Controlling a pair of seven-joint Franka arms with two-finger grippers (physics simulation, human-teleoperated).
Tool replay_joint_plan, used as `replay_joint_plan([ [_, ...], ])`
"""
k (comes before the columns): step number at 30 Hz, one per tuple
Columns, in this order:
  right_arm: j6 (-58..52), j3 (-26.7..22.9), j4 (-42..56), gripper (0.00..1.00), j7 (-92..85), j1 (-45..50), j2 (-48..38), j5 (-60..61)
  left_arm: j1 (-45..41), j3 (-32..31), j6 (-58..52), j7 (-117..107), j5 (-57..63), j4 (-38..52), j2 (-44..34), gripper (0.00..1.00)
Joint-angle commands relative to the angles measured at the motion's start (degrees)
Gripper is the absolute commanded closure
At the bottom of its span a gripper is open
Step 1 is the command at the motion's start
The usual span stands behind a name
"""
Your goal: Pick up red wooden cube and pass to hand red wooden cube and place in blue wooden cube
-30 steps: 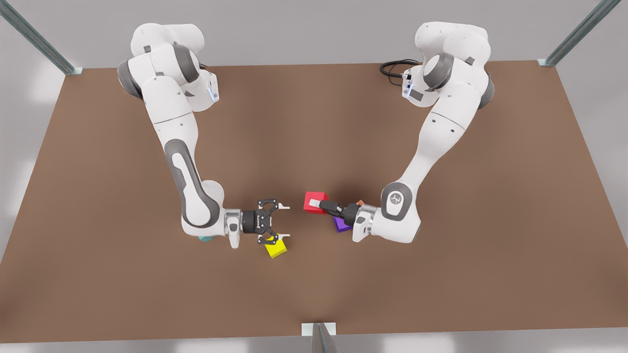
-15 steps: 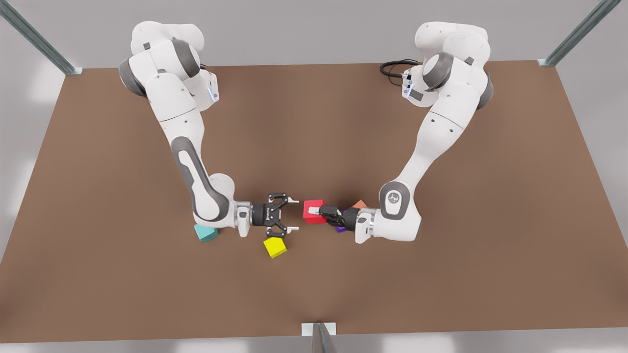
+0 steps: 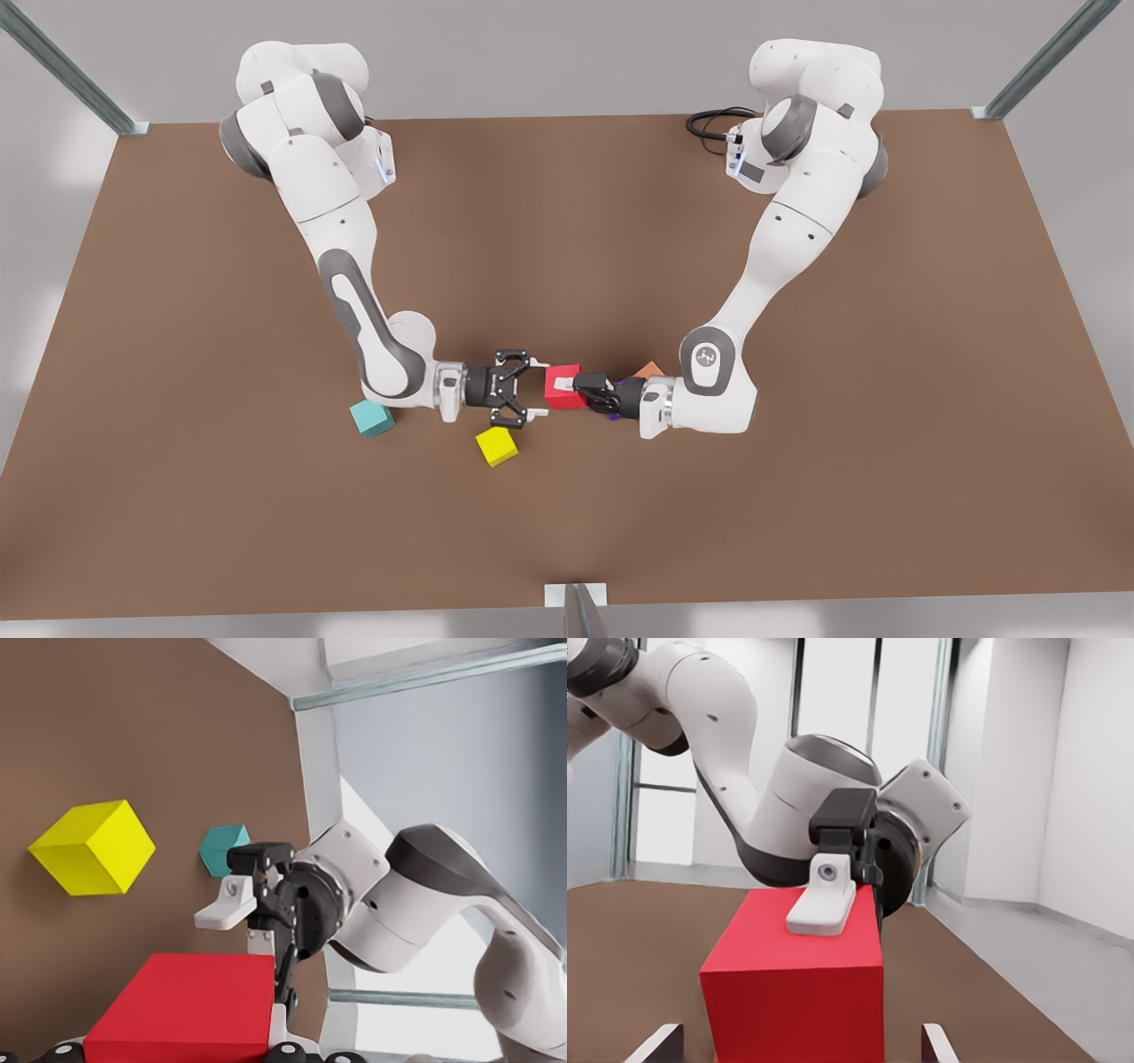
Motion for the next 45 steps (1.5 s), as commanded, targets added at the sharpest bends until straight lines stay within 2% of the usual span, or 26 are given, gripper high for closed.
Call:
replay_joint_plan([
  [1, 0.42, 0.33, 0.04, 0.01, -5.21, -0.1, 0.09, 0.26, 0.0, -0.1, -0.07, 3.46, -0.52, 0.02, -0.06, 0.35],
  [21, 5.43, 4.46, 3.12, 0.02, -5.03, -0.18, 2.63, 2.11, -1.14, -0.54, 0.81, 3.38, -2.8, 0.02, 0.9, 0.35],
  [22, 5.34, 4.46, 3.12, 0.14, -5.03, -0.18, 2.63, 2.11, -1.14, -0.54, 0.81, 3.29, -2.8, 0.02, 0.9, 0.35],
  [23, 5.51, 4.46, 3.12, 0.42, -5.03, -0.18, 2.63, 2.11, -1.23, -0.54, 0.81, 3.38, -2.8, 0.02, 0.9, 0.35],
  [24, 5.6, 4.46, 3.12, 0.48, -5.03, -0.27, 2.63, 2.11, -1.23, -0.54, 0.81, 3.38, -2.8, 0.02, 0.9, 0.34],
  [26, 5.6, 4.46, 3.03, 0.47, -4.94, -0.54, 2.63, 2.11, -1.23, -0.54, 0.81, 3.38, -2.8, 0.02, 0.9, 0.34],
  [27, 5.6, 4.46, 3.03, 0.47, -4.94, -0.54, 2.63, 2.02, -1.23, -0.54, 0.81, 3.38, -2.8, 0.02, 0.99, 0.22],
  [30, 5.25, 4.46, 3.03, 0.47, -4.85, -0.8, 2.46, 2.02, -1.23, -0.54, 0.81, 3.38, -2.8, 0.02, 0.9, 0.0],
  [35, 4.99, 4.46, 2.68, 0.46, -4.77, -1.24, 2.28, 1.93, -0.97, -0.36, 0.9, 3.38, -2.37, 0.02, 0.64, 0.0],
  [38, 4.99, 4.46, 2.5, 0.45, -4.68, -1.24, 2.19, 1.93, 2.11, -0.36, 0.2, 3.46, -1.66, -0.07, 0.29, 0.0],
  [41, 4.46, 4.11, 2.06, 0.45, -4.24, -4.22, 0.7, -1.23, 6.67, -0.36, -6.74, 1.01, 1.41, -0.07, -0.68, 0.0],
  [43, 4.63, 2.62, -0.75, 0.45, -4.24, -6.95, -1.67, -11.15, 11.95, -0.45, -14.65, -2.59, 5.8, 0.02, -2.7, 0.0],
  [44, 4.55, -0.01, -0.93, 0.45, -4.15, -6.95, -2.9, -19.15, 14.41, -0.45, -18.78, -7.34, 12.65, 0.11, -4.72, 0.0],
  [45, 4.55, -2.83, -3.03, 0.45, -3.1, -6.78, -5.36, -27.24, 17.83, -0.36, -28.69, -13.14, 26.08, 0.11, -8.49, 0.0],
])
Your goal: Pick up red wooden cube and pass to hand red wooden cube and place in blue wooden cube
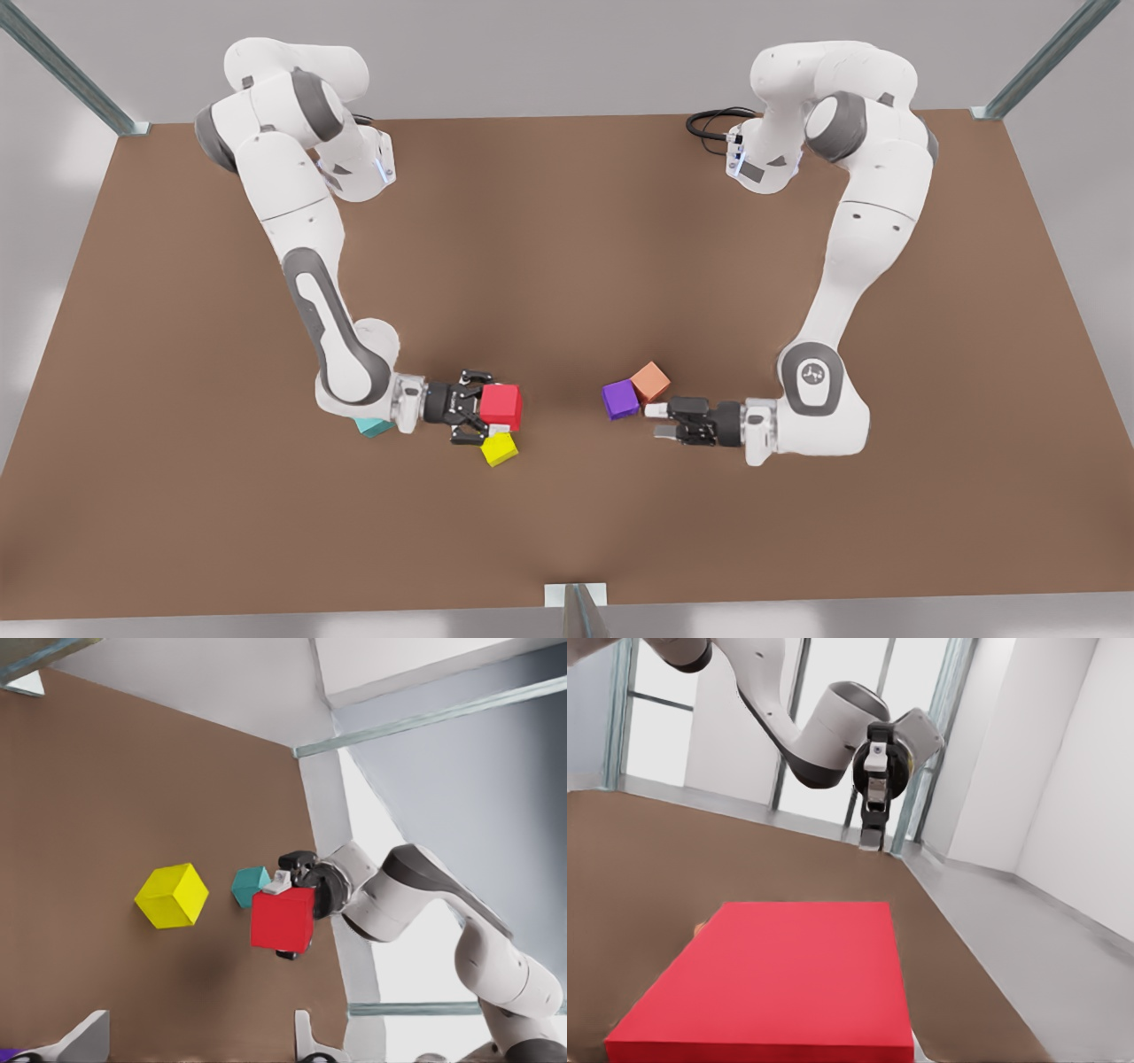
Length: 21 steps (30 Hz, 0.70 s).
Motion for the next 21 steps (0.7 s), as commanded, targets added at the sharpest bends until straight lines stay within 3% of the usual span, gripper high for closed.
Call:
replay_joint_plan([
  [1, -0.19, -2.63, -2.75, 0.45, 4.72, -0.16, -3.12, -19.72, 3.8, -0.29, -27.37, -14.69, 31.2, 0.05, -2.87, 0.0],
  [3, -0.63, -3.86, -1.0, 0.46, 23.26, -0.42, -5.41, -44.33, 5.3, -0.02, -32.13, -24.17, 51.78, 0.05, -12.1, 0.0],
  [6, -2.74, -5.79, 0.59, 0.46, 29.87, -0.34, -8.4, -70.26, 3.11, -0.55, -31.6, -32.27, 58.55, 1.1, -15.62, 0.0],
  [7, -2.74, -6.59, 0.85, 0.46, 29.78, -0.34, -8.48, -75.71, 1.35, 1.46, -25.48, -32.89, 58.57, -3.78, -21.83, 0.0],
  [8, -2.74, -7.11, 1.2, 0.46, 29.95, -0.34, -8.4, -81.17, -11.3, 19.03, -7.98, -32.45, 51.44, -27.43, -39.77, 0.0],
  [10, -2.74, -9.58, 1.2, 0.46, 30.04, -0.25, -8.31, -85.3, -11.4, 19.22, -21.05, -32.45, 51.44, -18.05, -36.45, 0.0],
  [21, 3.24, -10.19, 0.68, 0.46, 33.91, 2.3, -7.96, -91.54, -8.16, 18.52, -25.63, -32.1, 51.44, -15.68, -35.48, 0.0],
])
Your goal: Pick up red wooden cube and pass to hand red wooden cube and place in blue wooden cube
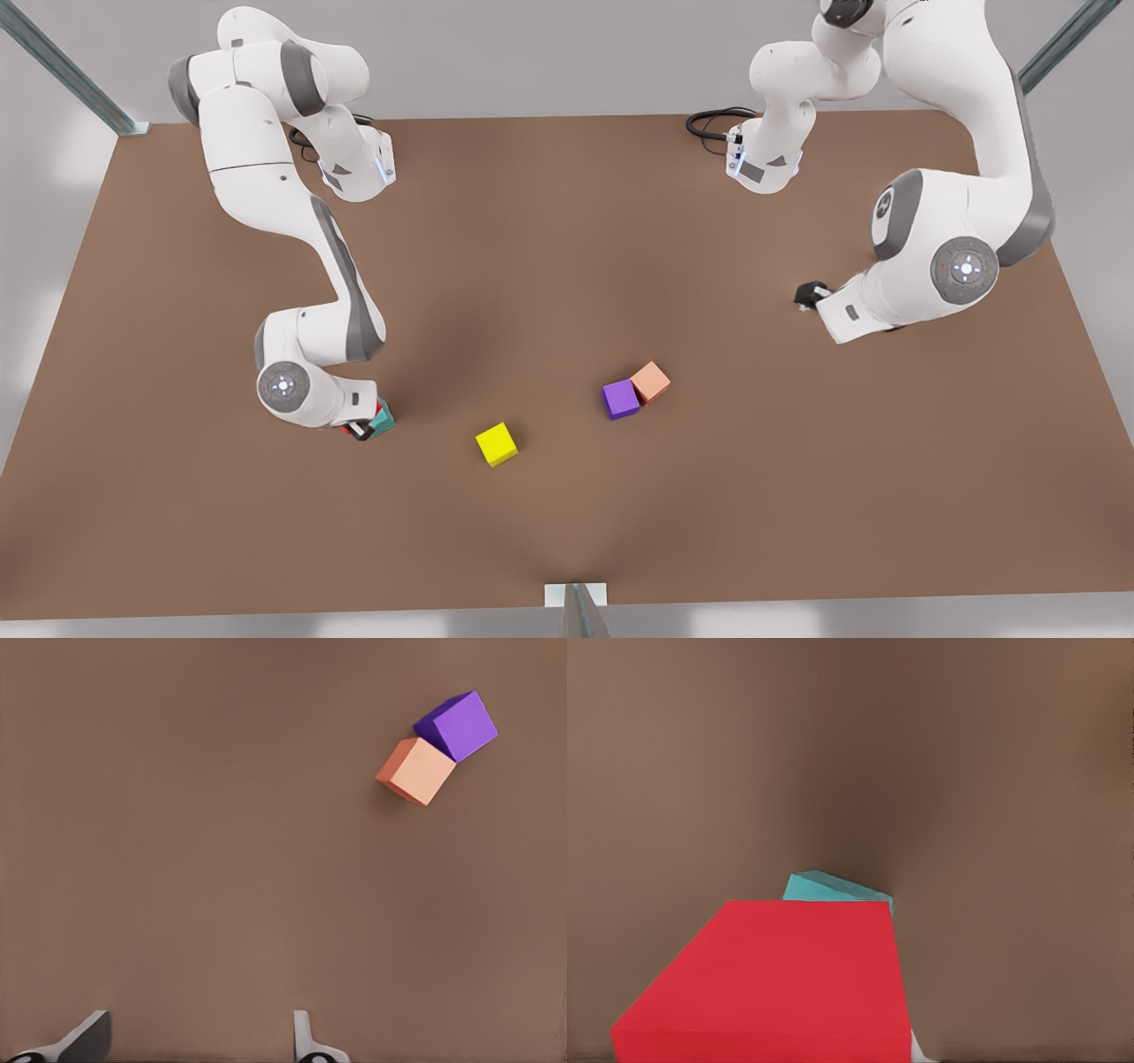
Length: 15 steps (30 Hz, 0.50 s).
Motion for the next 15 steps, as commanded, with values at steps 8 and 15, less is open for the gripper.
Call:
replay_joint_plan([
  [8, 5.25, -0.02, -1.32, 0.46, 11.98, 0.03, 0.53, -1.91, 2.14, -0.06, -1.2, -9.38, -0.06, 0.13, 1.75, 0.0],
  [15, 7.28, -0.19, -2.73, 0.46, 11.98, 0.64, 1.59, -2.88, 2.05, -2.17, -0.14, -9.38, 1.61, -0.31, 2.8, 0.0],
])
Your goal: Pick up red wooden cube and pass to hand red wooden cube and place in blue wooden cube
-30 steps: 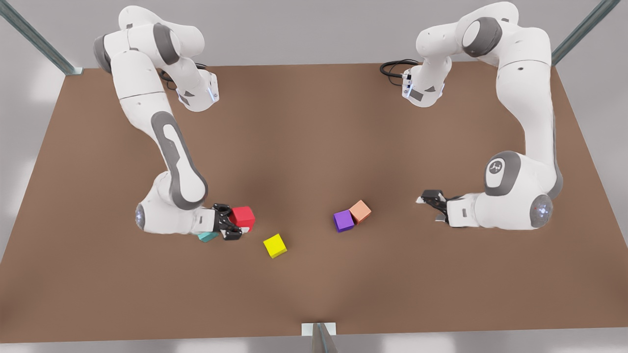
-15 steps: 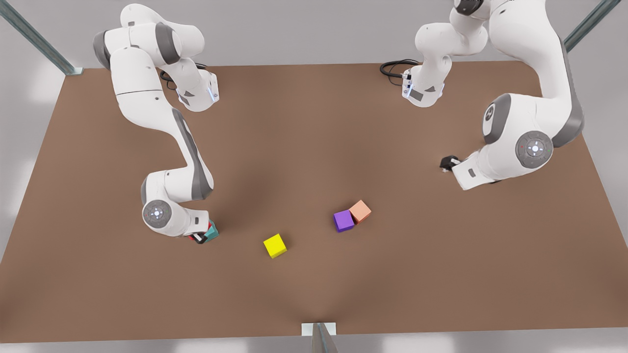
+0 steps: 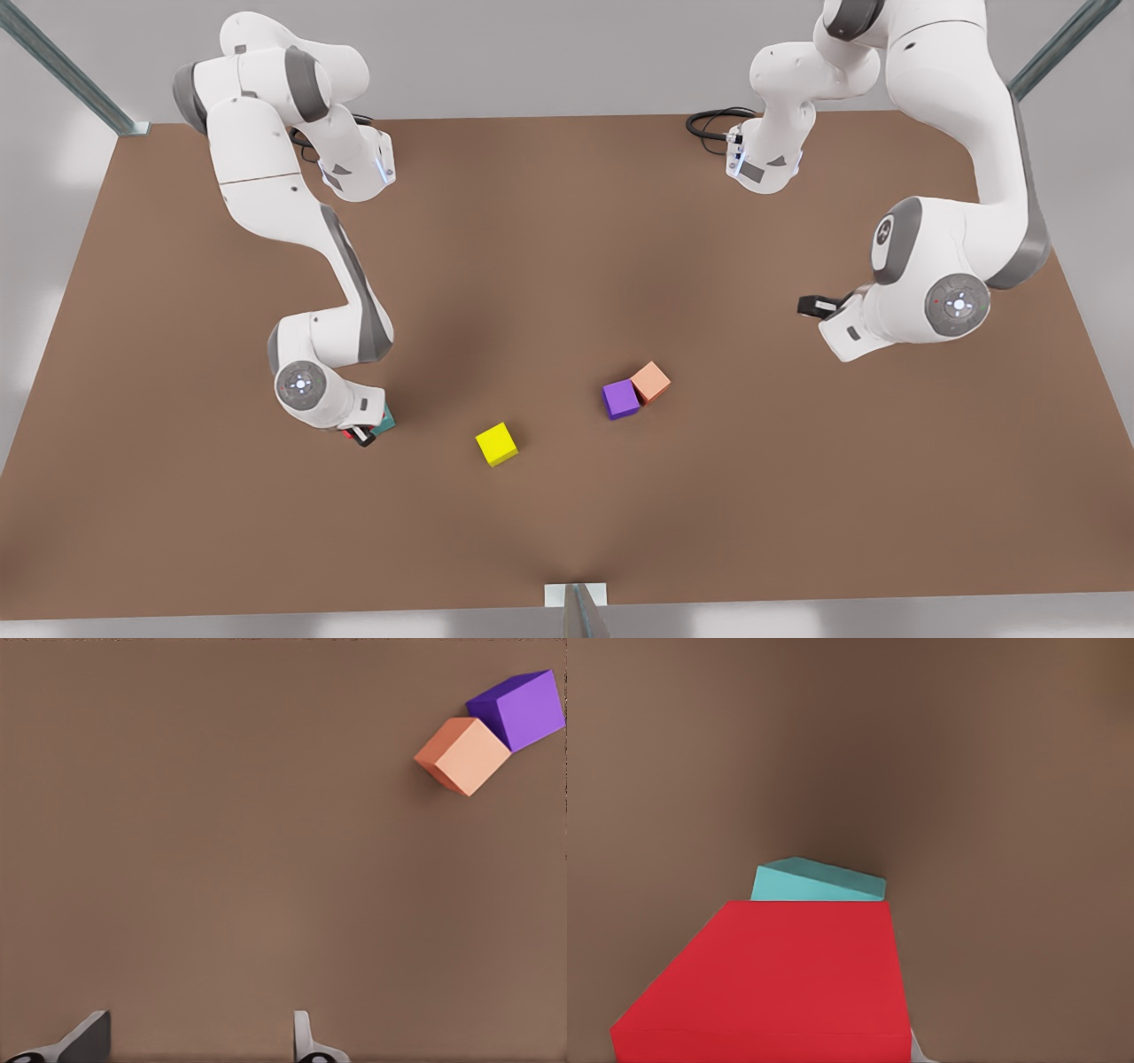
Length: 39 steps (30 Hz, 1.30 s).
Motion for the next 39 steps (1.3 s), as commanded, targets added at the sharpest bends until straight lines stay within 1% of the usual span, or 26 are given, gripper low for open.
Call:
replay_joint_plan([
  [1, 1.77, -0.01, -0.53, 0.46, 4.48, -0.03, -0.25, -0.2, 0.2, -0.33, 1.83, -4.17, 0.2, 0.22, -0.72, 0.0],
  [3, 1.77, 0.07, -0.89, 0.45, 4.47, -0.03, -0.52, -0.46, 0.2, -1.04, 3.58, -4.26, 0.11, 0.49, -0.9, 0.0],
  [4, 1.77, 0.07, -0.89, 0.41, 4.47, -0.03, -0.52, -0.46, 0.2, -1.04, 3.41, -4.52, 0.11, 0.49, -0.99, 0.0],
  [5, 1.6, 0.16, -0.89, 0.27, 4.39, -0.3, -0.52, -0.38, 0.2, -1.04, 3.58, -4.52, 0.02, 0.49, -0.82, 0.0],
  [6, 1.68, 0.16, -0.8, 0.0, 3.25, -0.21, -0.25, -0.46, 0.2, -1.04, 3.76, -4.52, -0.07, 0.49, -0.64, 0.0],
  [12, 1.07, 0.16, -0.71, 0.0, 2.72, -0.12, -0.6, -0.55, 0.2, -1.04, 3.93, -4.52, -0.07, 0.31, -0.2, 0.0],
  [16, 0.63, 0.25, -0.53, 0.0, -6.42, -0.73, -1.57, 0.15, 0.2, -1.04, 4.46, -4.52, 0.02, 0.4, -0.11, 0.0],
  [19, -2.1, 0.43, 0.08, 0.0, -6.42, -0.91, -2.45, 0.59, 0.2, -1.04, 4.2, -4.43, -0.15, 0.4, -0.2, 0.0],
  [22, -5.87, 0.51, 0.08, 0.0, -6.51, -0.91, -5.08, 1.12, 0.2, -1.04, 3.58, -4.34, -0.24, 0.31, -0.11, 0.0],
  [24, -8.25, 0.43, 0.26, 0.0, -6.42, -1.17, -7.46, 4.62, 0.11, -1.04, 3.58, -4.35, -0.24, 0.22, -0.11, 0.0],
  [25, -9.21, 0.25, 0.52, 0.0, -3.63, -2.14, -7.99, 9.88, 0.02, -1.04, 3.67, -4.35, -0.24, 0.31, -0.11, 0.0],
  [27, -19.23, 0.07, 3.42, 0.0, 28.44, -1.53, -11.06, 10.79, 0.11, -1.04, 3.67, -4.35, -0.24, 0.4, -0.2, 0.0],
  [28, -20.2, -0.1, 3.6, 0.0, 43.9, -1.53, -12.82, 8.42, 0.11, -1.04, 3.58, -4.08, -0.33, 0.4, -0.2, 0.0],
  [29, -24.24, -0.27, 4.56, 0.0, 67.1, -1.53, -14.75, 5.95, 0.29, -1.04, 3.41, -3.99, -2.52, 0.4, -0.11, 0.0],
  [30, -30.12, -1.59, 8.6, 0.0, 88.54, -2.23, -14.32, 6.12, 0.29, -1.04, 3.41, -3.91, -2.7, 0.4, -0.11, 0.0],
  [31, -32.06, -2.65, 10.89, 0.0, 108.6, -2.93, -14.14, 6.65, 0.29, -1.04, 3.41, -3.82, -2.62, 0.4, -0.2, 0.0],
  [32, -33.65, -2.65, 12.73, 0.0, 113.45, -3.2, -13.97, 6.31, 0.2, -1.12, 3.41, -3.82, -2.62, 0.4, -0.2, 0.0],
  [33, -34.26, -2.74, 12.47, 0.0, 116.61, -3.19, -13.96, 5.78, 0.29, -1.12, 2.8, -3.82, -2.62, 0.49, -0.29, 0.0],
  [34, -34.61, -2.65, 12.39, 0.0, 124.0, -3.98, -14.05, 5.78, 0.2, -1.12, 1.74, -3.73, -2.7, 0.49, -0.29, 0.0],
  [35, -35.76, -2.74, 12.04, 0.0, 124.18, -4.07, -17.21, 5.6, 0.2, -1.21, 1.04, -3.2, -2.7, 0.49, -0.29, 0.0],
  [37, -38.13, -2.47, 8.53, 0.0, 124.36, -3.64, -28.54, 3.76, 0.29, -1.21, 1.04, -0.48, -2.7, 0.66, -0.2, 0.0],
  [38, -35.33, -2.21, 3.17, 0.0, 124.97, -3.28, -31.89, 3.76, 0.2, -1.21, 1.04, -0.04, -2.62, 1.36, -0.11, 0.0],
  [39, -34.09, -2.21, 1.84, 0.0, 124.97, -3.37, -33.12, 3.84, 0.2, -1.21, 1.04, -0.04, -2.62, 1.36, -0.11, 0.0],
])
